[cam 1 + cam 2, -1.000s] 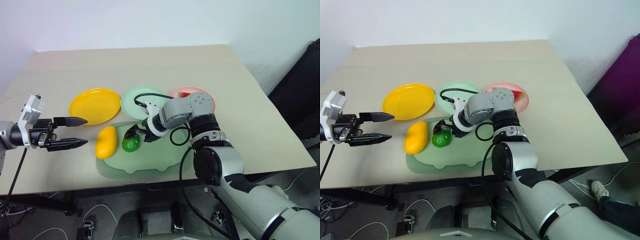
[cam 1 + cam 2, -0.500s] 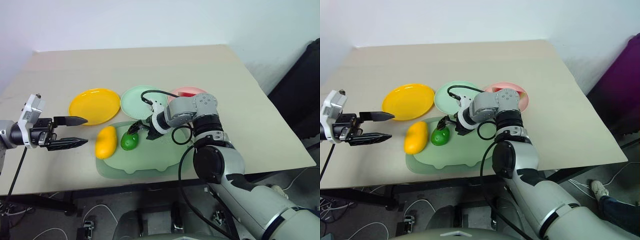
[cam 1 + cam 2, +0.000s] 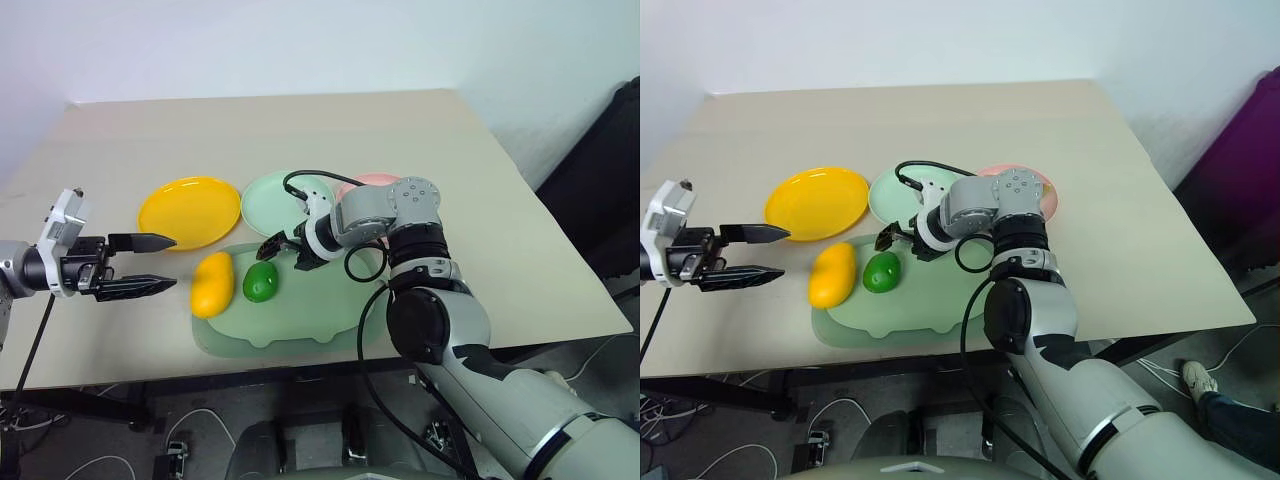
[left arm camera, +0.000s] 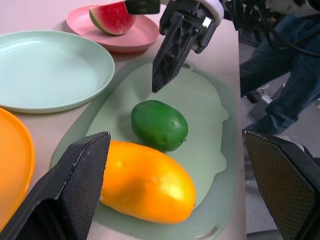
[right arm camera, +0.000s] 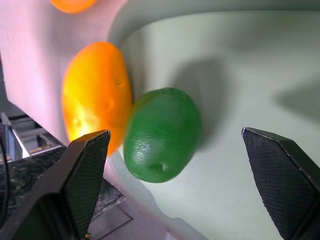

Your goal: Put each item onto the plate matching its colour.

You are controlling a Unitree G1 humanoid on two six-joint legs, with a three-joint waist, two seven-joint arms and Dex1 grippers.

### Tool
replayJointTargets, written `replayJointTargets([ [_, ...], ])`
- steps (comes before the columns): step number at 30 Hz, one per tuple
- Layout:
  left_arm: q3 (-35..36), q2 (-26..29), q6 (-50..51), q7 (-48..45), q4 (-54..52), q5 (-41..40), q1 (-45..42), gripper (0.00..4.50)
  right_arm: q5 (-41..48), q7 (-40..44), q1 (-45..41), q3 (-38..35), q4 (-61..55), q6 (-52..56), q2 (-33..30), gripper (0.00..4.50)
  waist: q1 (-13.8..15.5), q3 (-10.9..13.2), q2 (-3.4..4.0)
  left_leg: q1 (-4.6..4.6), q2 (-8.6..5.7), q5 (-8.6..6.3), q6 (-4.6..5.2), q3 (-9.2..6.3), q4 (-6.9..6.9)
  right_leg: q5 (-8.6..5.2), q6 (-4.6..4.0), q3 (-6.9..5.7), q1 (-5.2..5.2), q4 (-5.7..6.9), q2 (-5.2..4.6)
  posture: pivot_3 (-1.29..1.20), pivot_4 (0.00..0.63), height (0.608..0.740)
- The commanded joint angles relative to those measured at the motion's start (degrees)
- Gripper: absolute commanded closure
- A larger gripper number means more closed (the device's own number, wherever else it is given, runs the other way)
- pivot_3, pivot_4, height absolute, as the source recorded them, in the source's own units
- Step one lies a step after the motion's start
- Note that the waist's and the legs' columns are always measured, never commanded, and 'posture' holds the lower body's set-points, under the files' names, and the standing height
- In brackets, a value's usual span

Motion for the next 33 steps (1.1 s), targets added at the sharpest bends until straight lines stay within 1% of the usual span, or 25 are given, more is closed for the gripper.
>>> replayJointTargets([
  [1, -0.2, 0.5, -0.5, -0.2, 0.2, -0.4, -1.5, 0.0, 1.1, 0.5, -1.7, 2.2, -2.8, 0.3, 1.5, 0.02, -0.1, 0.0, 0.0, 0.0, 0.0, 0.0, 0.0, 0.0, 0.0, 0.0, 0.0, 0.0, 0.0, -0.01, -0.01, 0.0, 0.15, 0.74],
  [8, -0.5, 0.7, -0.7, -0.2, 0.5, -0.6, -1.5, 0.0, 1.3, 1.8, 0.0, 7.8, -5.5, 0.3, 1.6, 0.02, -0.1, 0.0, 0.01, 0.0, 0.0, 0.0, 0.0, 0.0, -0.04, 0.0, 0.0, 0.0, -0.02, -0.01, 0.0, 0.0, 0.15, 0.74],
  [15, 0.2, 1.1, -0.7, -0.2, -0.2, -0.9, -0.4, 0.0, -0.9, 4.3, 2.5, 12.9, -8.4, 0.3, 1.5, 0.02, 0.0, 0.0, 0.0, 0.0, 0.01, 0.0, 0.0, 0.0, -0.04, 0.0, 0.0, 0.0, -0.01, -0.04, -0.03, 0.0, 0.15, 0.74],
  [19, 0.6, 1.2, -0.7, -0.2, -0.5, -0.9, 0.2, 0.0, -1.8, 6.0, 3.4, 14.3, -9.0, 0.3, 1.8, 0.02, 0.0, 0.0, 0.01, 0.0, 0.0, 0.0, 0.0, 0.0, -0.04, 0.0, 0.0, 0.0, -0.01, -0.03, -0.03, 0.0, 0.15, 0.74],
  [25, 0.9, 1.3, -0.5, -0.2, -0.9, -1.1, 0.6, 0.0, -5.7, 8.6, 4.6, 15.9, -10.7, 0.3, 1.2, 0.02, 0.0, 0.0, 0.0, 0.01, 0.0, 0.0, 0.0, 0.0, -0.04, 0.0, 0.0, 0.0, -0.01, -0.03, -0.02, 0.0, 0.15, 0.74],
  [33, 0.3, 1.4, -0.4, -0.2, -0.5, -1.1, -0.3, 0.0, -9.7, 14.7, 4.7, 22.1, -14.0, 0.3, -3.0, 0.02, 0.0, 0.0, 0.0, 0.03, 0.01, -0.01, -0.01, 0.0, -0.04, 0.0, 0.0, -0.01, -0.01, -0.03, -0.05, 0.0, 0.15, 0.74],
])
